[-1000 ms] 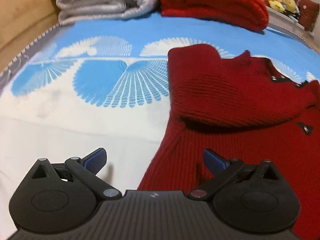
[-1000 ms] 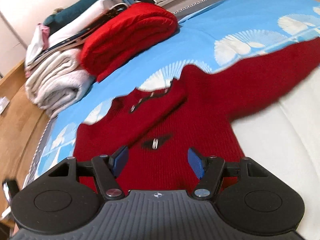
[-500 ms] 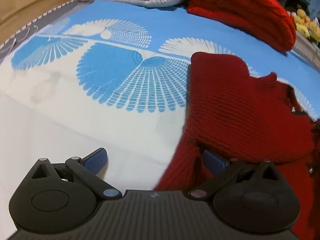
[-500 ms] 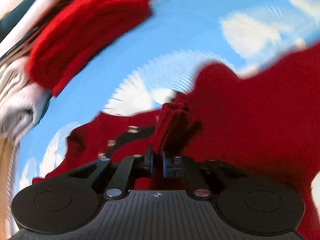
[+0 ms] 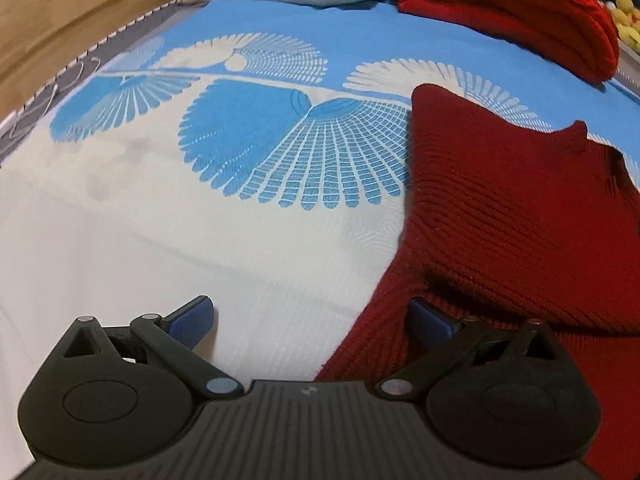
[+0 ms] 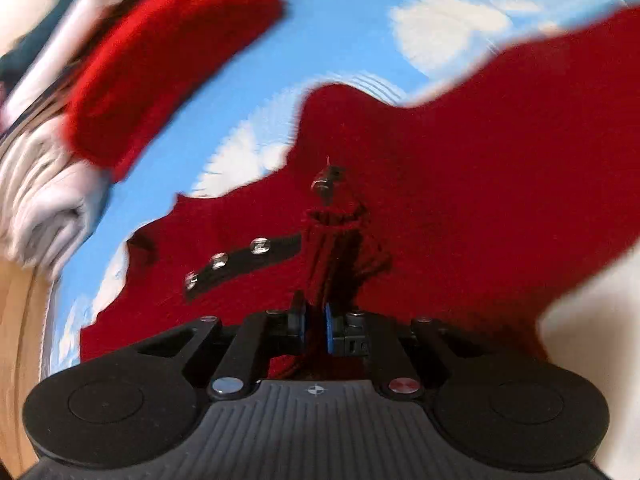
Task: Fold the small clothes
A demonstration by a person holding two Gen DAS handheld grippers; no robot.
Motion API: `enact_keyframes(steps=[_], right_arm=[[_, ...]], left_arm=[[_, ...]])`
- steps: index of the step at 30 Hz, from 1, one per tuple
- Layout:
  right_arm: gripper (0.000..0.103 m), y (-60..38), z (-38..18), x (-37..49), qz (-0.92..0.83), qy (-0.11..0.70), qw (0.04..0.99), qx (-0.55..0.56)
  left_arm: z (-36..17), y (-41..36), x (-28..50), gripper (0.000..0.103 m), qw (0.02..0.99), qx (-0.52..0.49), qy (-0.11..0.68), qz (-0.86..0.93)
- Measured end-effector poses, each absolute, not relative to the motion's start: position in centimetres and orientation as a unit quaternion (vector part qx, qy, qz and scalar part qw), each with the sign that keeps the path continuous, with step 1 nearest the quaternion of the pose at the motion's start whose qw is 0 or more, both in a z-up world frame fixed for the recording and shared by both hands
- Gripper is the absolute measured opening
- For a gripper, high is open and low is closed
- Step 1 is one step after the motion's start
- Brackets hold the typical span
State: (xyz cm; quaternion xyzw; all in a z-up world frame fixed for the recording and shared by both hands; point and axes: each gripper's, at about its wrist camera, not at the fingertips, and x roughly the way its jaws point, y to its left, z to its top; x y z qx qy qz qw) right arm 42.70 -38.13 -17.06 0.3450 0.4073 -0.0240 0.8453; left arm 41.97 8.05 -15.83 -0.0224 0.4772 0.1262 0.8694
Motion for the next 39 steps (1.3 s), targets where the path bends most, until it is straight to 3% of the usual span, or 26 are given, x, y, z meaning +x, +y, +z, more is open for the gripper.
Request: enact_keyframes(steps=[3, 5, 7, 10, 13, 15, 19, 20, 29, 39], right_arm=[[0.016, -38.0, -16.8, 42.5, -0.01, 0.411, 0.849, 0.333], [0.027, -38.8, -16.3, 42.0, -0.023, 0.409, 0.846, 0.34], [0.031, -39.8, -15.2, 41.0, -0.044, 0.363, 0.864, 0.345], [0.013, -38.9, -15.9, 42.0, -0.063, 0.4, 0.883, 0.236], [0.014, -38.2, -14.8, 42.0, -0.07, 0.401, 0.89, 0.206], [0.015, -38.6, -13.4, 41.0, -0.083, 0.394, 0.887, 0.228], [0.048, -42.1, -10.8, 37.4, -0.095, 0.341, 0.89, 0.286], [0.05, -43.6, -10.3, 36.0, -0.109, 0.322, 0.891, 0.3], [0.055, -57.6, -13.8, 27.9, -0.269, 0.199, 0.815, 0.473], [0.063, -63.2, -19.5, 31.9, -0.309, 0.181, 0.786, 0.504]], left_arm=[[-15.9, 8.3, 42.2, 0.103, 0.865, -0.034, 0.484, 0.128], [-15.9, 8.4, 42.3, 0.103, 0.863, -0.04, 0.487, 0.129], [-15.9, 8.3, 42.3, 0.103, 0.862, -0.04, 0.487, 0.131], [-15.9, 7.9, 42.1, 0.103, 0.864, -0.029, 0.485, 0.133], [-15.7, 7.7, 41.9, 0.103, 0.866, -0.022, 0.481, 0.132], [-15.4, 7.7, 41.7, 0.103, 0.869, -0.017, 0.477, 0.13], [-14.5, 7.4, 41.1, 0.103, 0.879, -0.007, 0.463, 0.113], [-14.2, 7.3, 40.8, 0.103, 0.882, -0.005, 0.459, 0.107], [-13.0, 5.5, 38.8, 0.103, 0.899, 0.034, 0.431, 0.067], [-15.6, 4.3, 40.0, 0.103, 0.886, 0.053, 0.455, 0.069]])
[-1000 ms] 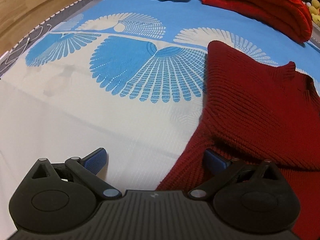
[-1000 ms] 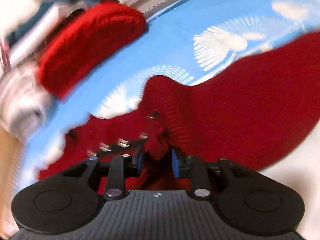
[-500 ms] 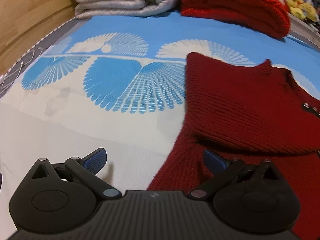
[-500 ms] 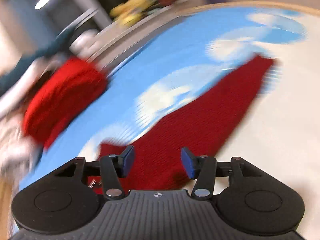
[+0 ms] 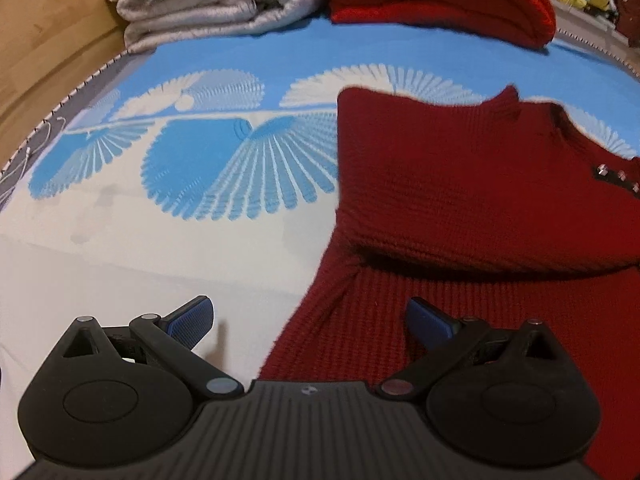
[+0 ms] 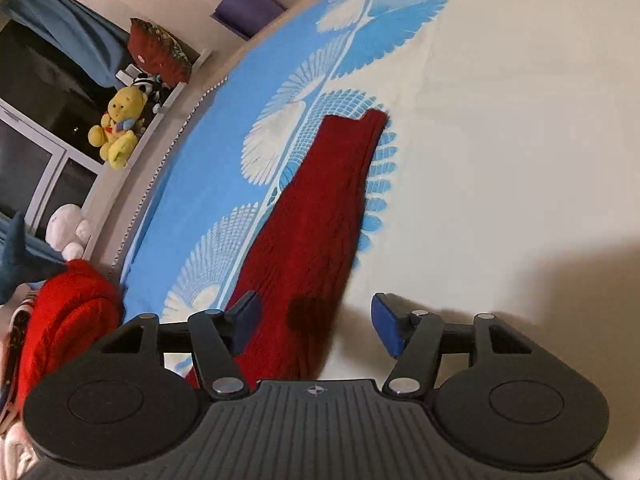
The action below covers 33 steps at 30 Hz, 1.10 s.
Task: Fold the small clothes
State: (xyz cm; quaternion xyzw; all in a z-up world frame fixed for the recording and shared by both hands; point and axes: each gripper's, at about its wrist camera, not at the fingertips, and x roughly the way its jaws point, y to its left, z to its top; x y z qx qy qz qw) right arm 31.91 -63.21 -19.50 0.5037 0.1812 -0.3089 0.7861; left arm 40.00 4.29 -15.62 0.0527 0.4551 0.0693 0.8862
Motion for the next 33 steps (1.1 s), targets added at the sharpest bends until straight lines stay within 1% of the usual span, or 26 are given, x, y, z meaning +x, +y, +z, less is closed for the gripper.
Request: enact_keyframes(steps=[3, 4, 6, 7, 9, 11, 13, 16, 17, 18, 20, 22, 25, 27, 30, 33], right_arm=[[0.064, -62.9, -19.1, 34.4, -0.341, 0.186, 0.809, 0.442], [0.062, -63.0, -19.0, 35.1, -0.342, 0.191, 0.815, 0.427], [0.009, -63.5, -18.7, 35.9, -0.343, 0.199, 0.818, 0.417], [0.011, -63.7, -18.1, 35.7, -0.342, 0.189, 0.819, 0.421], [0.011, -63.5, -16.1, 33.3, -0.338, 0.109, 0.826, 0.438], [0.01, -63.4, -14.5, 31.9, -0.343, 0.082, 0.839, 0.415], [0.01, -63.9, -14.7, 30.9, -0.374, 0.091, 0.824, 0.416], [0.01, -65.3, -18.3, 30.9, -0.424, 0.17, 0.774, 0.438], [0.01, -65.3, -19.5, 30.7, -0.425, 0.173, 0.765, 0.452], [0.01, -64.9, -19.6, 30.5, -0.423, 0.158, 0.777, 0.44], [0.01, -64.0, -18.8, 31.1, -0.427, 0.171, 0.79, 0.406], [0.01, -63.9, -18.0, 31.3, -0.425, 0.169, 0.791, 0.407], [0.01, -63.4, -15.8, 31.7, -0.421, 0.165, 0.807, 0.381], [0.01, -62.2, -13.7, 32.3, -0.414, 0.163, 0.827, 0.344], [0.01, -58.8, -9.6, 33.6, -0.387, 0.155, 0.869, 0.267], [0.009, -52.7, -5.0, 35.3, -0.329, 0.136, 0.919, 0.171]], left_arm=[[-16.3, 3.9, 40.3, 0.103, 0.886, 0.054, 0.455, 0.075], [-16.3, 3.9, 40.4, 0.103, 0.887, 0.052, 0.453, 0.077], [-16.3, 3.8, 40.5, 0.103, 0.888, 0.049, 0.45, 0.079], [-16.3, 3.8, 40.6, 0.103, 0.888, 0.048, 0.449, 0.08], [-16.3, 3.9, 40.7, 0.103, 0.888, 0.045, 0.451, 0.08], [-16.3, 4.0, 40.7, 0.103, 0.887, 0.042, 0.452, 0.079], [-16.1, 4.1, 40.7, 0.103, 0.887, 0.043, 0.452, 0.08], [-15.8, 4.3, 40.6, 0.103, 0.888, 0.036, 0.451, 0.082], [-15.6, 4.4, 40.5, 0.103, 0.889, 0.034, 0.45, 0.081], [-15.4, 4.5, 40.4, 0.103, 0.89, 0.032, 0.448, 0.081], [-15.1, 4.6, 40.2, 0.103, 0.892, 0.03, 0.445, 0.08], [-14.7, 4.8, 40.2, 0.103, 0.893, 0.026, 0.442, 0.079], [-14.0, 5.5, 40.2, 0.103, 0.893, 0.007, 0.441, 0.087], [-13.5, 6.4, 40.3, 0.103, 0.889, -0.013, 0.446, 0.099], [-13.0, 8.1, 40.3, 0.103, 0.878, -0.038, 0.461, 0.127], [-12.6, 9.8, 40.1, 0.103, 0.87, -0.043, 0.465, 0.156]])
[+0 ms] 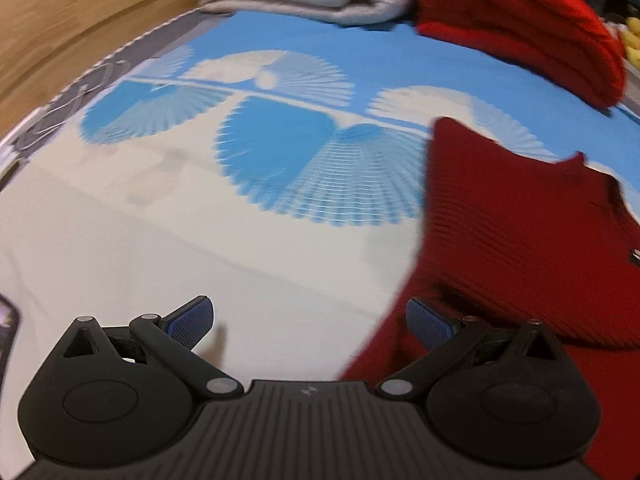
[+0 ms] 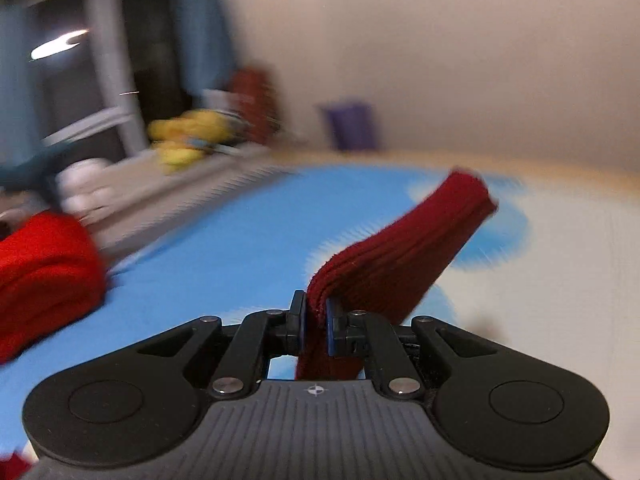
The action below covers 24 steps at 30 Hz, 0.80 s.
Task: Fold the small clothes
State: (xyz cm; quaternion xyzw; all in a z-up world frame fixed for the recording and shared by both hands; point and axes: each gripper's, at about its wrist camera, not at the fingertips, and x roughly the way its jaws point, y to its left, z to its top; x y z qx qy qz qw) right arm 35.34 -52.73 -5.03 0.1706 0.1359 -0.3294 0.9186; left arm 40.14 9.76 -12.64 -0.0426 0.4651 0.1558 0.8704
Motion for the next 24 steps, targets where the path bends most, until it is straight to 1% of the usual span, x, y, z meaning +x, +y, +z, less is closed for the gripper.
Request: enact_keyframes(steps=[3, 5, 8, 10, 11, 12, 13, 14, 15, 17, 19, 24], right_arm=[[0.01, -44.7, -1.1, 36.8, -0.25, 0.101, 0.96, 0.078], [0.01, -37.9, 0.5, 37.6, -0.18, 0.076, 0.981, 0.016], [0.01, -27.0, -0.1, 38.0, -0.052, 0.064, 0.995, -0.049], [0.01, -20.5, -2.9, 38.1, 0.032, 0.099, 0.992, -0.075], [0.014, -17.4, -5.0, 38.3, 0.078, 0.144, 0.983, -0.087], [0.017, -14.6, -7.7, 38.6, 0.126, 0.209, 0.964, -0.105], [0.023, -12.6, -10.3, 38.4, 0.151, 0.267, 0.945, -0.117], [0.031, -11.4, -12.8, 37.8, 0.166, 0.316, 0.926, -0.123], [0.035, -11.1, -14.0, 37.0, 0.177, 0.334, 0.917, -0.126], [0.05, -11.9, -14.1, 34.7, 0.192, 0.308, 0.922, -0.134], [0.053, -14.4, -12.4, 34.6, 0.19, 0.301, 0.929, -0.104], [0.052, -21.8, -9.3, 37.5, 0.091, 0.293, 0.952, -0.016]], left_arm=[[-12.3, 11.5, 40.0, 0.103, 0.868, -0.054, 0.463, 0.171], [-12.0, 12.8, 39.7, 0.103, 0.866, -0.07, 0.462, 0.176], [-11.7, 14.2, 39.3, 0.103, 0.863, -0.087, 0.464, 0.179], [-11.5, 15.0, 39.0, 0.103, 0.863, -0.087, 0.462, 0.183], [-11.5, 15.4, 38.9, 0.103, 0.864, -0.085, 0.461, 0.185], [-11.4, 15.8, 38.7, 0.103, 0.864, -0.081, 0.459, 0.19], [-11.3, 16.2, 38.6, 0.103, 0.864, -0.08, 0.458, 0.193], [-11.2, 16.6, 38.5, 0.103, 0.864, -0.081, 0.456, 0.196], [-11.1, 17.0, 38.3, 0.103, 0.865, -0.083, 0.455, 0.196], [-11.0, 17.6, 38.1, 0.103, 0.865, -0.085, 0.454, 0.194], [-10.9, 17.8, 37.9, 0.103, 0.865, -0.085, 0.455, 0.192], [-10.5, 17.6, 37.7, 0.103, 0.868, -0.101, 0.452, 0.18]])
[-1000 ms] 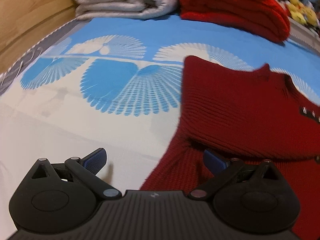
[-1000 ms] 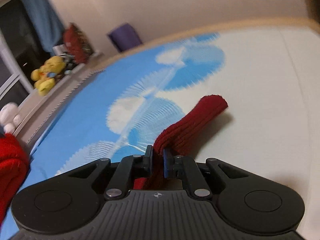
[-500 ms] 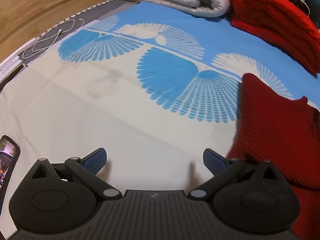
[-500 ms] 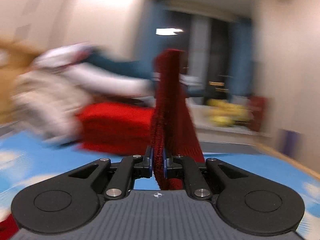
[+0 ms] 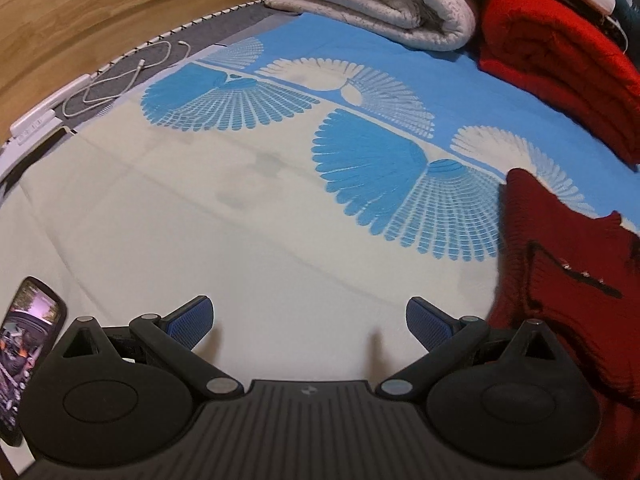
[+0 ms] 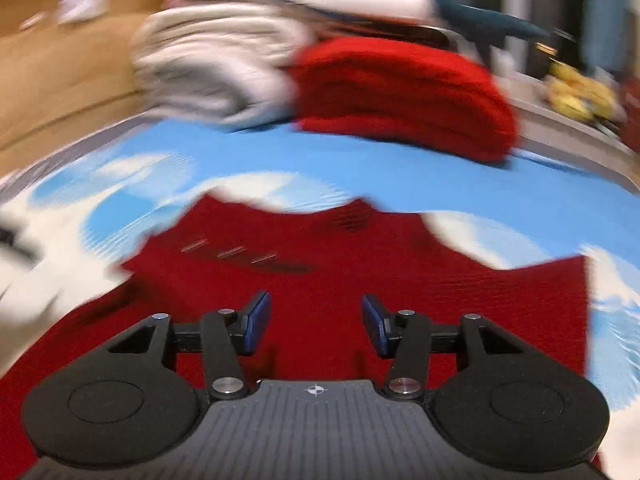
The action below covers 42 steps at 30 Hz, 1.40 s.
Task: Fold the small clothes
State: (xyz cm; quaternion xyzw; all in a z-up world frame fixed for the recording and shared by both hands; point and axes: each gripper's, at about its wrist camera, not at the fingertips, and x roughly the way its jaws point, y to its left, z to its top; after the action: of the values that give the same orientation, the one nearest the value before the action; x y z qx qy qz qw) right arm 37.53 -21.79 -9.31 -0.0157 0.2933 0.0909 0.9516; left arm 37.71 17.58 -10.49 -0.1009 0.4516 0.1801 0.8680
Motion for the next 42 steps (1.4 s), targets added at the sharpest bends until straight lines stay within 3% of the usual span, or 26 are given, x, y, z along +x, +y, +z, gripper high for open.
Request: enact_keyframes(steps=[6, 9, 12, 14, 19, 25, 27, 34, 42], right_arm=[[0.051, -24.0, -14.0, 40.3, 0.054, 0.381, 0.923, 0.014], [0.052, -23.2, -13.6, 39.8, 0.053, 0.356, 0.933, 0.005], [0.055, -25.1, -10.7, 37.7, 0.066, 0.336, 0.937, 0.072], [0.067, -26.4, -8.3, 34.7, 0.067, 0.314, 0.943, 0.084], [0.077, -29.6, -5.2, 24.8, 0.051, 0.306, 0.946, 0.091], [0.091, -32.7, -7.1, 12.6, -0.018, 0.299, 0.951, 0.069], [0.092, -33.7, -8.2, 11.7, -0.047, 0.336, 0.938, 0.076], [0.091, -36.5, -9.7, 10.2, -0.051, 0.349, 0.931, 0.093], [0.091, -36.7, -10.2, 7.8, -0.03, 0.352, 0.931, 0.093]], left_arm=[[-11.3, 15.6, 38.4, 0.103, 0.868, -0.089, 0.461, 0.161], [-11.9, 14.6, 38.7, 0.103, 0.866, -0.08, 0.471, 0.148], [-11.9, 13.7, 38.5, 0.103, 0.871, -0.07, 0.468, 0.131], [-11.5, 13.3, 38.3, 0.103, 0.876, -0.067, 0.461, 0.123], [-10.0, 12.2, 36.8, 0.103, 0.893, -0.035, 0.438, 0.094], [-8.5, 9.8, 30.0, 0.103, 0.909, -0.015, 0.413, 0.055], [-9.1, 8.6, 27.4, 0.103, 0.904, -0.016, 0.426, 0.038], [-10.9, 8.2, 17.9, 0.103, 0.896, -0.065, 0.44, -0.007], [-12.4, 8.4, 14.5, 0.103, 0.895, -0.046, 0.444, 0.015]])
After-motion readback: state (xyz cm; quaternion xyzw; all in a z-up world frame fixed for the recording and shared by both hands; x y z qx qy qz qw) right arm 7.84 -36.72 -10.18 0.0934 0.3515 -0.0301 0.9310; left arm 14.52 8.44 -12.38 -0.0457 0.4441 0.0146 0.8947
